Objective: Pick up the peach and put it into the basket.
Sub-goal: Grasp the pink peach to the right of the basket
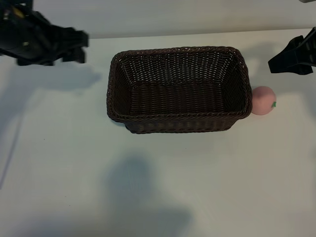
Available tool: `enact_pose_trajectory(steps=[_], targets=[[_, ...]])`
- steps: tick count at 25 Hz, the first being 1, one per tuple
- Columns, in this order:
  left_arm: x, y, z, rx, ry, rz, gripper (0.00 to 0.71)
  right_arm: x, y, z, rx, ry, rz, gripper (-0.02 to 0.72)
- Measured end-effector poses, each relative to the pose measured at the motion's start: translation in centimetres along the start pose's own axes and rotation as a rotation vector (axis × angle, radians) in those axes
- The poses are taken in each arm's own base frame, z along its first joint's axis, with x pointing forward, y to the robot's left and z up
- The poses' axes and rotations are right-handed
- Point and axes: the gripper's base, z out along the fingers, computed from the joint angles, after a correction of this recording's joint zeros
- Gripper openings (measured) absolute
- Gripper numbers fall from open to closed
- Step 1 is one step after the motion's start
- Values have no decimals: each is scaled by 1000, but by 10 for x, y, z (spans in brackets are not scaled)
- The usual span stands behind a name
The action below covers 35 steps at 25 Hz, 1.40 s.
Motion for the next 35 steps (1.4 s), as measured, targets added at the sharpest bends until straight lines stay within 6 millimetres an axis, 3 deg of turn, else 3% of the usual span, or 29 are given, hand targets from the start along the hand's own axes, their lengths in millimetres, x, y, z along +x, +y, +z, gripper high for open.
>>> enact_pose_trajectory(steps=[4,8,12,15,18,21,26,31,35], targets=[[4,20,-28,-147,26,52,609,0,0,0,0,0,0,523],[12,61,-61,-261,5,-41,606,0,0,0,0,0,0,523],[26,95,-94,-329,-19,-106,600,0,0,0,0,0,0,523],[41,106,-119,-338,-22,-128,597,0,0,0,0,0,0,523],[56,101,-146,-304,-100,-137,598,0,0,0,-3,4,0,523],[80,83,-172,-265,-202,-113,598,1,1,0,-8,9,-1,523],[146,49,-209,-268,-397,-35,596,1,1,0,-7,9,-1,523],[202,37,-206,-281,-456,-15,596,1,1,0,-8,9,0,523],[227,32,-188,-231,-496,3,596,1,1,0,-11,7,2,523]])
